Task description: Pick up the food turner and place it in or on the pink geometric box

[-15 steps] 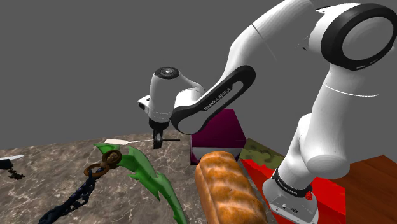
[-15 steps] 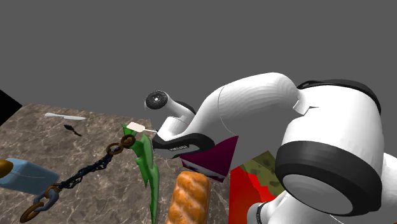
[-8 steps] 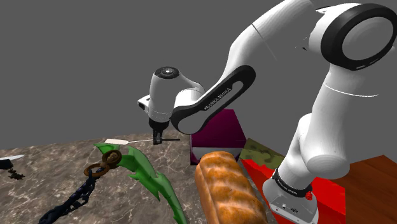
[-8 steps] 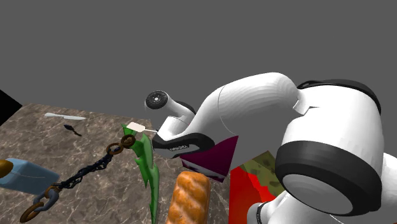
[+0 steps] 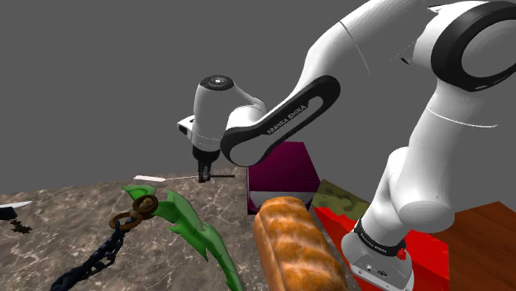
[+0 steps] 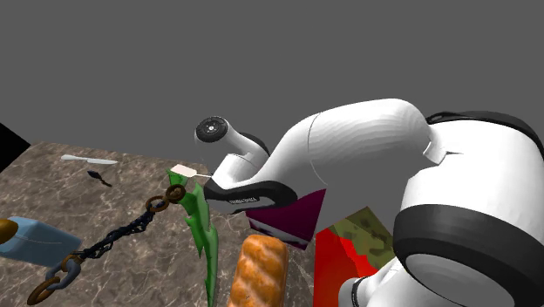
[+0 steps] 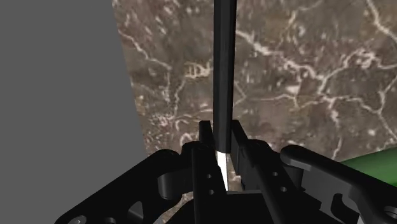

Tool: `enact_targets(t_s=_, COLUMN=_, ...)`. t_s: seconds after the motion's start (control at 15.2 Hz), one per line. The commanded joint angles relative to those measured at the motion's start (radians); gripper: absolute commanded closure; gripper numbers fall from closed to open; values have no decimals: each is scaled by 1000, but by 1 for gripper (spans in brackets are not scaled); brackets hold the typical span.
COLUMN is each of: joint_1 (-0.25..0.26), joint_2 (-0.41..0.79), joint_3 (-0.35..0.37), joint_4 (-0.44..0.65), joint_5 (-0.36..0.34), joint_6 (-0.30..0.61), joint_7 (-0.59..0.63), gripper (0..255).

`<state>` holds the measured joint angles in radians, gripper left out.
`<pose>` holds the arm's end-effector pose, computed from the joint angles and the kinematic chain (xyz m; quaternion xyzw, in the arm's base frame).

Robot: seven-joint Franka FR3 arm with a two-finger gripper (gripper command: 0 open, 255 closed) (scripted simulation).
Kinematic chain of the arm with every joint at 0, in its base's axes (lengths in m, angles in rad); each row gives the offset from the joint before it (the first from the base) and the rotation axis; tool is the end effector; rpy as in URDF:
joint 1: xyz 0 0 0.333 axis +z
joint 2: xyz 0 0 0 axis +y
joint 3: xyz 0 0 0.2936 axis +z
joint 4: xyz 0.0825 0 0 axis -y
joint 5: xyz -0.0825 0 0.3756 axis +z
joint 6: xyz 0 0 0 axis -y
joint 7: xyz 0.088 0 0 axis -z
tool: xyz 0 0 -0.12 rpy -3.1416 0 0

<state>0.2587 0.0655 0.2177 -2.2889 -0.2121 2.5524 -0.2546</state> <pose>0.4754 0.2469 0.3143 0.8956 0.4293 0.1057 0.0489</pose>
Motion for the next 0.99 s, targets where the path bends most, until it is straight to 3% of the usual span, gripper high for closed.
enact_targets(t_s=0.0, joint_1=-2, joint_2=-16, joint_3=1, joint_4=10, joint_5=14, joint_6=-25, joint_7=-15, gripper=255)
enact_targets(t_s=0.92, joint_1=0, joint_2=-120, joint_3=4, joint_4=93, joint_5=82, joint_6=-205, joint_7=-77, gripper=255)
